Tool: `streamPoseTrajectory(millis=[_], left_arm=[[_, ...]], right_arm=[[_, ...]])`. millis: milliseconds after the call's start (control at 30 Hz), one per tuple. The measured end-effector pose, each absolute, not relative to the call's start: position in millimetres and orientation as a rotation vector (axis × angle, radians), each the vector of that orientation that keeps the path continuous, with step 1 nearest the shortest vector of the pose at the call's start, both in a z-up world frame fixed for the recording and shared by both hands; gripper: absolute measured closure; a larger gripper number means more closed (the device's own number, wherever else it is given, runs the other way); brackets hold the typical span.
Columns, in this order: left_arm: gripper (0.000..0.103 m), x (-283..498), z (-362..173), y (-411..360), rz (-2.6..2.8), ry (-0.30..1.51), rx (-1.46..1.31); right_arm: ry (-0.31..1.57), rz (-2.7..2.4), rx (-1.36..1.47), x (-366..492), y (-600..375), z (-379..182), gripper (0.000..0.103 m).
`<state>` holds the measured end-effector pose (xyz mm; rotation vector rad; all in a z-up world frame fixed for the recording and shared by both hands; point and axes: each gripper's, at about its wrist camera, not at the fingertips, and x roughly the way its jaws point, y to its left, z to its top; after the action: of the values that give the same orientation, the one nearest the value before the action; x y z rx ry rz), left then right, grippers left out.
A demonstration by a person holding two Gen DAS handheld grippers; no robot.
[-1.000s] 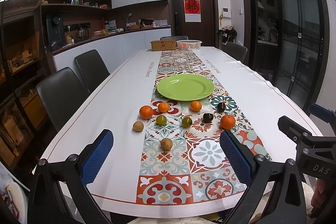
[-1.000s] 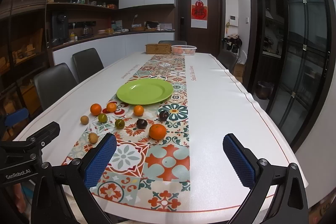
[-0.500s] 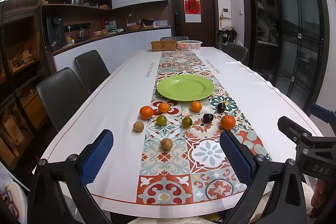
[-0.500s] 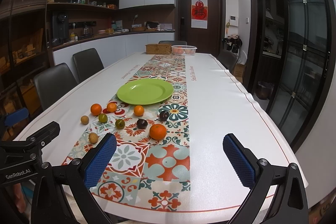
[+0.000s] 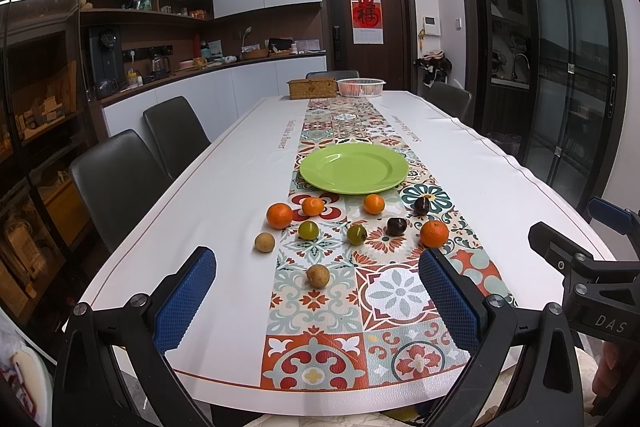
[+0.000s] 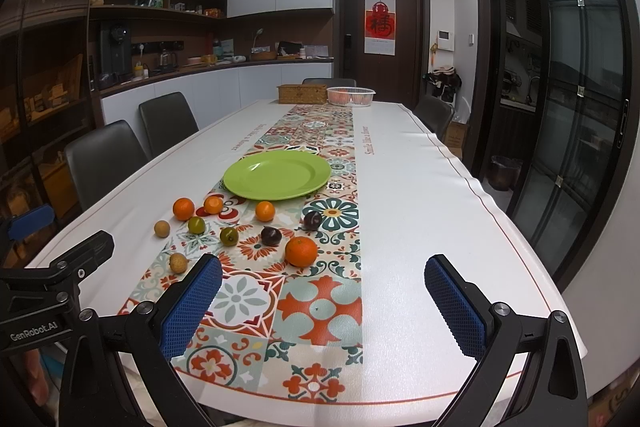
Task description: Organize fruits
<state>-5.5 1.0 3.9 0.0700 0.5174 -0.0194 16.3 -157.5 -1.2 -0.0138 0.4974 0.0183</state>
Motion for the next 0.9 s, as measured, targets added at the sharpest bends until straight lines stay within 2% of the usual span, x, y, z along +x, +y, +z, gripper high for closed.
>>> streamPoseTrajectory(millis=[900], left_arm=[[0.0,-5.1,8.1,4.1,-0.016,0.52,0.071]], right_arm=[[0.508,0.023,-0.017,18.5,-153.6,-4.3,0.001]])
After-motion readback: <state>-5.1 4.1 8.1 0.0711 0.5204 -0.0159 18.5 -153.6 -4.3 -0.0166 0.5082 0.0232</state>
